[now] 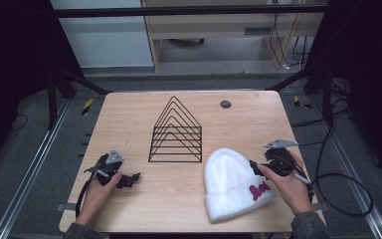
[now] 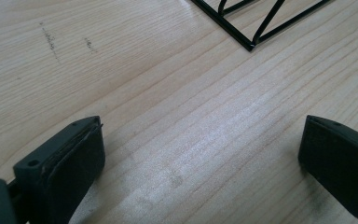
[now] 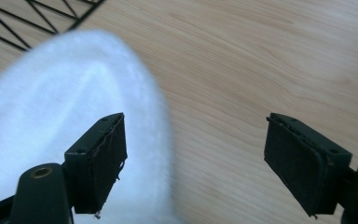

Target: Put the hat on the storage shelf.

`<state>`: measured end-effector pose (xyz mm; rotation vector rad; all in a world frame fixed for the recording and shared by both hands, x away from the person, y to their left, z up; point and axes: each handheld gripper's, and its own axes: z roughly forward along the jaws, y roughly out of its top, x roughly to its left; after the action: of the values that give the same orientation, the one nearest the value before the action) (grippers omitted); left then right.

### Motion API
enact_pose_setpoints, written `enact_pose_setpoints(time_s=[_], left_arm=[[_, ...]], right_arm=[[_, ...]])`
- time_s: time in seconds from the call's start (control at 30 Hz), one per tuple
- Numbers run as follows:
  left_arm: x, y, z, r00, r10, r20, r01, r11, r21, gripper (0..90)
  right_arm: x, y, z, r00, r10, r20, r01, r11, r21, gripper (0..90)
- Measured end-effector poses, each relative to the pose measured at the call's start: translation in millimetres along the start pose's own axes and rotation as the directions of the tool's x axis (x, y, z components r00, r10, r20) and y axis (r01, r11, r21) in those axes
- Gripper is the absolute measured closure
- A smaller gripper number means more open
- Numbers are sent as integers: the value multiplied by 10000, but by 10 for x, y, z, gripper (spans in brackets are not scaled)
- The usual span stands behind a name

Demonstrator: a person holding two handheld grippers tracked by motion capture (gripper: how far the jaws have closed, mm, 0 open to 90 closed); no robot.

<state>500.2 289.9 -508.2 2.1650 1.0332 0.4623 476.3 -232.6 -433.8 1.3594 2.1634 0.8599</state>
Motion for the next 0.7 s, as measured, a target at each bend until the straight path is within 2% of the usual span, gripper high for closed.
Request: enact_pose_setpoints(time_s=[0.17,0.2,0.33,0.47,0.53,0.7], left_arm=[[4,1,1,10000,19,36,-19,10000,6,0],[4,1,1,10000,19,36,-19,10000,6,0],[5,1,1,10000,25,30,-25,10000,12,0],[7,1,1,10000,31,50,-31,10000,3,0],[11,1,-1,10000,75,61,-75,10000,26,0],[8,1,1,10000,37,64,-37,10000,-1,0]], right_arm=[[227,217,122,9959,-731,-536,751,9965,369,225],[227,217,122,9959,-731,-536,751,9965,369,225],[378,354,186,9911,-1172,-636,1207,9912,542,241],[427,419,215,9878,-1355,-763,1397,9888,520,294],[445,464,289,9844,-1546,-836,1603,9849,657,329],[451,533,402,9818,-1683,-882,1758,9807,858,366]])
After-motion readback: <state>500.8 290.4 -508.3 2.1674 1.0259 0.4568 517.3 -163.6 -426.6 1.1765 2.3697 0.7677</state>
